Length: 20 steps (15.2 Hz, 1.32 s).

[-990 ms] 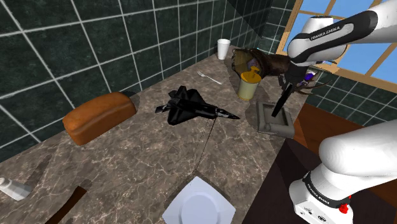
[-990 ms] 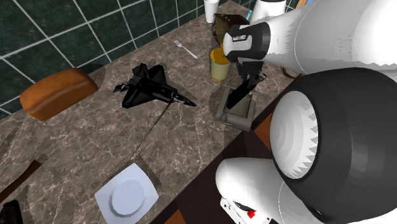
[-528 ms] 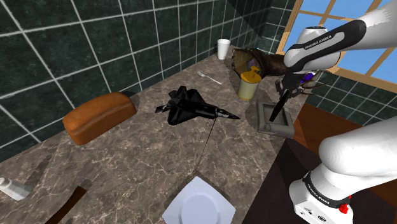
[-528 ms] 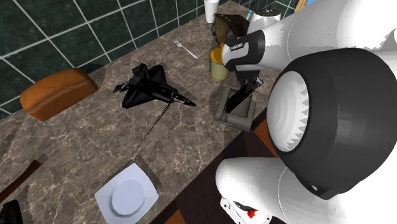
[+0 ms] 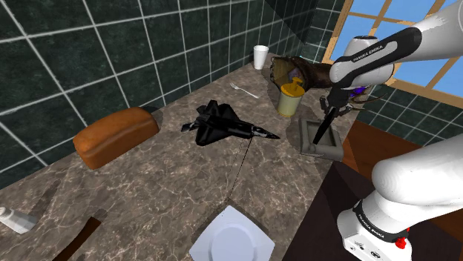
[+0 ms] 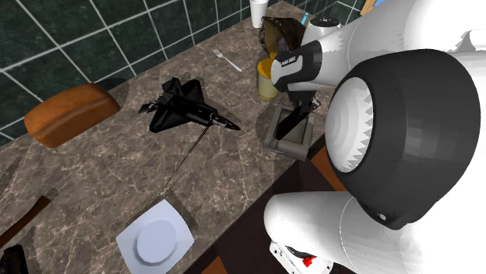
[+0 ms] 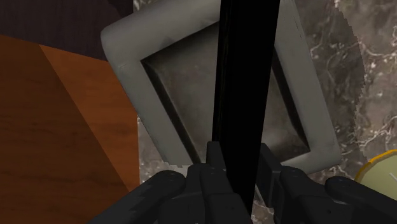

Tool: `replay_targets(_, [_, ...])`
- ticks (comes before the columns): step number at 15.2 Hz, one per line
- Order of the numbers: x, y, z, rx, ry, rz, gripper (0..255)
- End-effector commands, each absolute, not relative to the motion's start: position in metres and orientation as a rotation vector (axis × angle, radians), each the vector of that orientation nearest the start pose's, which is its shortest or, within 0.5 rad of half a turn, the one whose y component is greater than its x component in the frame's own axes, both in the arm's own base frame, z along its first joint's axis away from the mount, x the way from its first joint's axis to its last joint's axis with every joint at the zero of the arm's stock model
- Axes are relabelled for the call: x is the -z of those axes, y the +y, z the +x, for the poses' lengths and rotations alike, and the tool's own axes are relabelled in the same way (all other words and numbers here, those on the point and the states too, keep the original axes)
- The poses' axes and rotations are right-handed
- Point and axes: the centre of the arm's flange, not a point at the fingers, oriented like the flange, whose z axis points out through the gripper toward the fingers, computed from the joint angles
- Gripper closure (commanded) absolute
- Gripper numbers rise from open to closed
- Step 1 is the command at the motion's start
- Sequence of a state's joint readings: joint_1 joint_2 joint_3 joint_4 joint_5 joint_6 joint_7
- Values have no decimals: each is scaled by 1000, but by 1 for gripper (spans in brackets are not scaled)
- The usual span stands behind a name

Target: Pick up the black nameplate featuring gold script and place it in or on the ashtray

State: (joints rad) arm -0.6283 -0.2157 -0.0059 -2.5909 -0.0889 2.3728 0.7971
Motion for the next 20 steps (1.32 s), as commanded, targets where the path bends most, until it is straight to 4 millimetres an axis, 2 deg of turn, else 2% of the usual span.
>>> replay_targets(1, [-333,-254,343,5,2022,-2483,255])
replay_targets(2, [-333,-254,343,5,2022,-2483,255])
replay_targets(3, [-333,-254,343,5,2022,-2483,0])
replay_targets(8, [-333,-254,343,5,2022,-2483,0])
replay_targets(12, [-383,-251,345,5,2022,-2483,0])
replay_targets(20, [-383,-251,345,5,2022,-2483,0])
